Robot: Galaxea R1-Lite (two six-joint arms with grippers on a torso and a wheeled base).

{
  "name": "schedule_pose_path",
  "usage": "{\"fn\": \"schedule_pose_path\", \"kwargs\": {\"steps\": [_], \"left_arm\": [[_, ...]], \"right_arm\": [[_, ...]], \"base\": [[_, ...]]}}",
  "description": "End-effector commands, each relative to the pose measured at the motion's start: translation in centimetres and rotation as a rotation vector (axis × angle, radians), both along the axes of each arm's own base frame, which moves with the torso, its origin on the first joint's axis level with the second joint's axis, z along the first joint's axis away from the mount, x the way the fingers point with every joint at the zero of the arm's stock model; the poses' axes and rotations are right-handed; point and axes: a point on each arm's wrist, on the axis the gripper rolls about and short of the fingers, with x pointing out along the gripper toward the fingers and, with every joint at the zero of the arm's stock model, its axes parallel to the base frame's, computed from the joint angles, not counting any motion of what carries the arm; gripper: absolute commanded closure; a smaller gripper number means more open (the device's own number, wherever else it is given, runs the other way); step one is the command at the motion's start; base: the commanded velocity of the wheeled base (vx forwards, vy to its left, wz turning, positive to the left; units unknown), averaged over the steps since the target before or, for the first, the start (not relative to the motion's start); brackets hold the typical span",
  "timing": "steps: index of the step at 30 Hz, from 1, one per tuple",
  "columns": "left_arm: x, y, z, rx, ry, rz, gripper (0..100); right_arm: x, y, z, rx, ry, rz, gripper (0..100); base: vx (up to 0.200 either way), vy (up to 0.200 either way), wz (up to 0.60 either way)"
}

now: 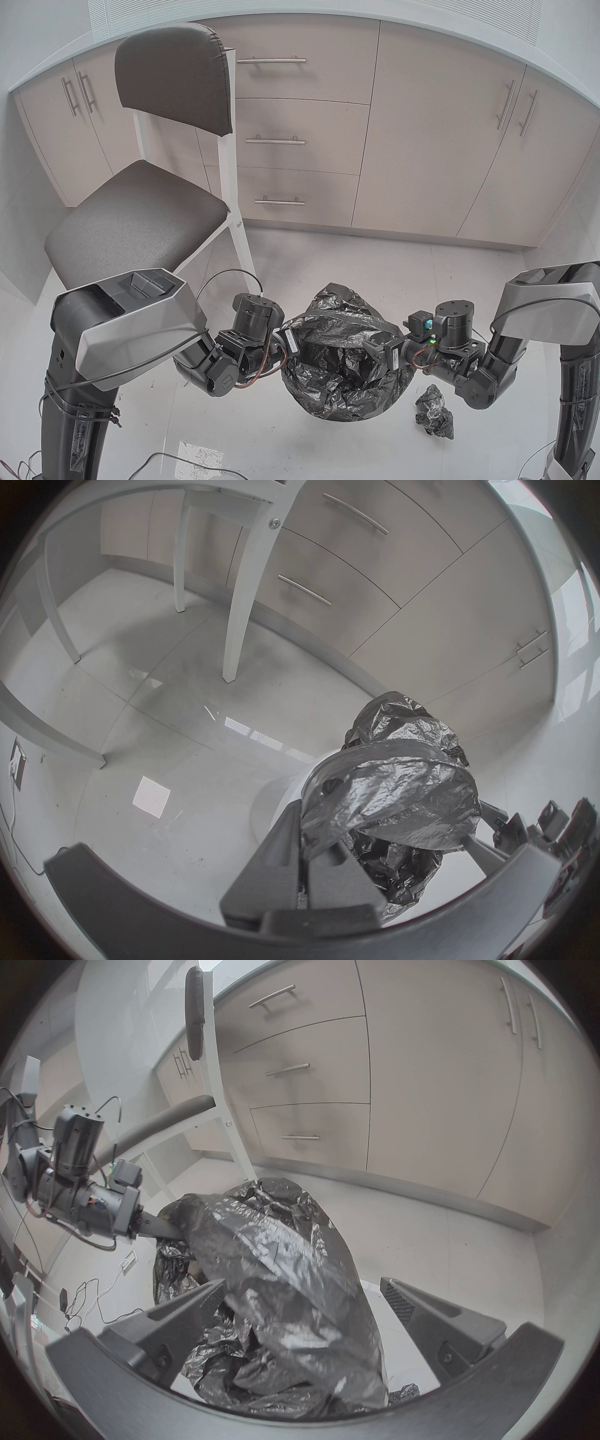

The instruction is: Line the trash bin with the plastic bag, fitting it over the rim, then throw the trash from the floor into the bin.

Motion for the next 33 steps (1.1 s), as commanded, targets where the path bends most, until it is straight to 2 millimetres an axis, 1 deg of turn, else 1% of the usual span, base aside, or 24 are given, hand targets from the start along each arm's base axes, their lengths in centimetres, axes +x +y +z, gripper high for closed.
{"fn": "schedule_pose_path", "kwargs": {"steps": [1, 6, 7, 10, 12, 20, 25, 29, 33], "left_arm": [[-0.1, 0.1, -0.1, 0.003, 0.003, 0.001, 100], [-0.1, 0.1, -0.1, 0.004, 0.002, 0.001, 100], [-0.1, 0.1, -0.1, 0.004, 0.002, 0.001, 100], [-0.1, 0.1, -0.1, 0.004, 0.002, 0.001, 100], [-0.1, 0.1, -0.1, 0.003, 0.001, 0.001, 100], [0.0, -0.2, -0.2, -0.011, -0.035, -0.006, 100], [0.4, -0.2, -0.3, -0.005, -0.059, -0.015, 100], [0.2, -0.3, -0.2, 0.004, -0.069, -0.027, 100], [0.4, -0.3, -0.2, 0.022, -0.085, 0.012, 100]], "right_arm": [[2.9, 1.1, 0.5, -0.008, -0.019, -0.010, 0], [4.1, 1.6, -0.6, -0.016, -0.009, -0.018, 0], [4.7, 1.6, -0.9, -0.021, -0.006, -0.033, 0], [5.4, 1.3, -1.3, -0.027, 0.002, -0.051, 0], [6.2, 1.0, -1.6, -0.023, -0.005, -0.067, 0], [8.2, 0.8, -1.3, -0.012, -0.058, -0.119, 0], [8.8, 0.9, -1.7, -0.014, -0.057, -0.121, 0], [8.9, 1.0, -1.7, -0.013, -0.060, -0.121, 0], [8.9, 0.9, -1.7, -0.013, -0.058, -0.121, 0]], "base": [[0.000, 0.000, 0.00], [0.000, 0.000, 0.00], [0.000, 0.000, 0.00], [0.000, 0.000, 0.00], [0.000, 0.000, 0.00], [0.000, 0.000, 0.00], [0.000, 0.000, 0.00], [0.000, 0.000, 0.00], [0.000, 0.000, 0.00]]}}
